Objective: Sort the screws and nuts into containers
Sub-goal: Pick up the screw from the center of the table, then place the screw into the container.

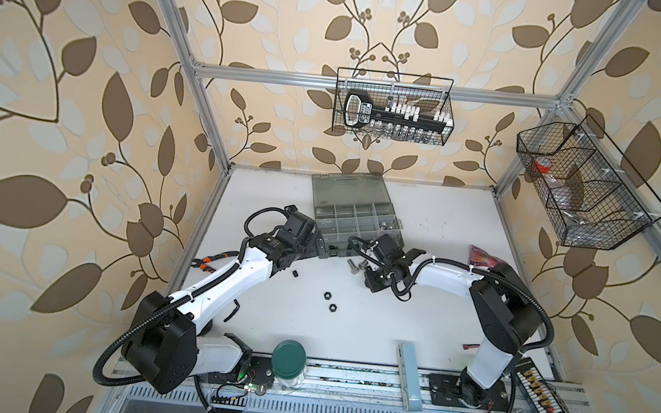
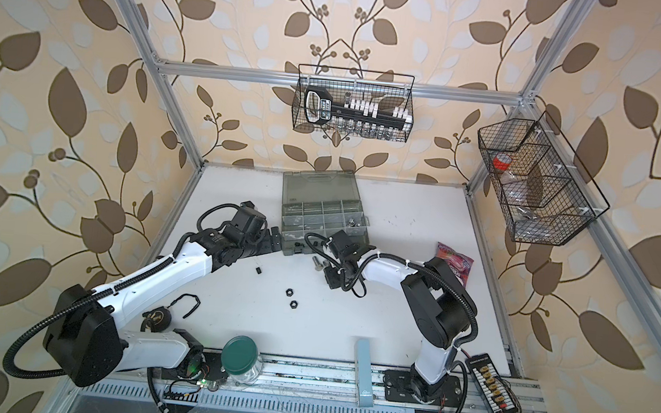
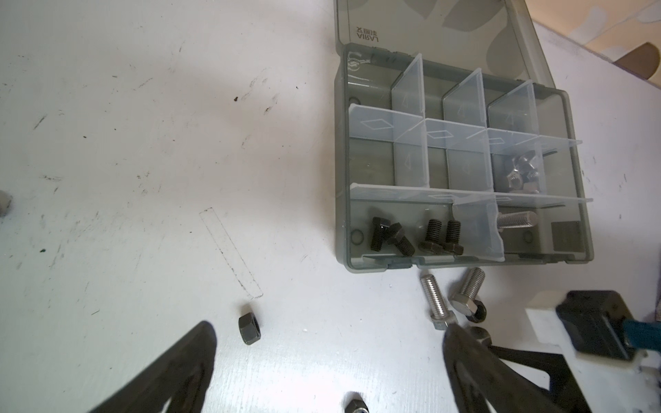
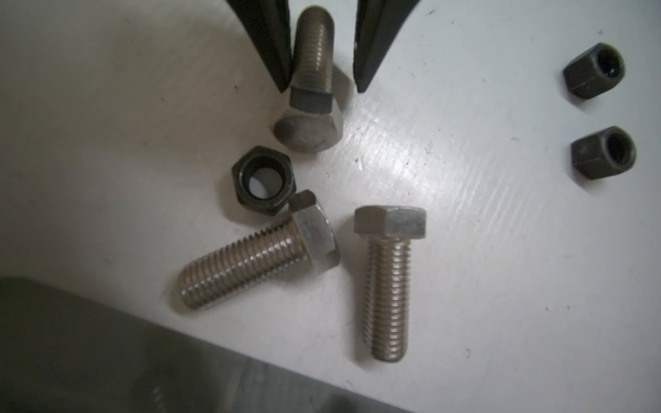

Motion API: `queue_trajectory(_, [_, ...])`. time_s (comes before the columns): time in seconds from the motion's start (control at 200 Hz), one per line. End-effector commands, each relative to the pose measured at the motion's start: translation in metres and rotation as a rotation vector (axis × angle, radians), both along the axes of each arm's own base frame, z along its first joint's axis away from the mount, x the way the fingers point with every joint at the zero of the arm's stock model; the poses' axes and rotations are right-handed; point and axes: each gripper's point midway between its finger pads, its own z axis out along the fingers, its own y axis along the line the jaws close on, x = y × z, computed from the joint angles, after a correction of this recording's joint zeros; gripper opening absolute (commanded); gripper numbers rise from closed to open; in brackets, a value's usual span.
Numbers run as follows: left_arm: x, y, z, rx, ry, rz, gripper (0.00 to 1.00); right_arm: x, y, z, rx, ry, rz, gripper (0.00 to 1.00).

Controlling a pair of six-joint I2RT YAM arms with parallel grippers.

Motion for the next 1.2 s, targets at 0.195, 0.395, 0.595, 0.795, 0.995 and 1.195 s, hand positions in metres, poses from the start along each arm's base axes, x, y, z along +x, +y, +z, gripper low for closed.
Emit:
queue_trajectory(0.195, [0.003, 0.007, 0.011, -0.015, -0.033, 0.033, 0.99, -0.006, -0.016, -0.015, -0.107, 0.05, -0.029, 0.0])
queue_trajectory(0.395, [0.003, 0.007, 0.013, -0.014, -0.039, 0.032, 0.99, 0.006, -0.006, 0.04, -0.026, -0.034, -0.045, 0.0])
queue_trajectory(0.595, [0.003, 0.009, 0.015, -0.014, -0.046, 0.039, 0.99, 0.045, -0.006, 0.091, 0.041, -0.132, -0.104, 0.0])
queue_trajectory(0.795, [0.004, 0.007, 0.015, -0.014, -0.043, 0.035, 0.99, 0.093, -0.01, 0.111, 0.065, -0.193, -0.136, 0.0])
queue_trajectory(0.995, [0.005, 0.009, 0.016, -0.007, -0.048, 0.039, 0.99, 0.112, 0.001, 0.1, 0.066, -0.173, -0.109, 0.0])
queue_trajectory(1.195, [0.004, 0.009, 0.015, -0.012, -0.045, 0.042, 0.99, 0.121, 0.003, 0.088, 0.052, -0.148, -0.11, 0.0])
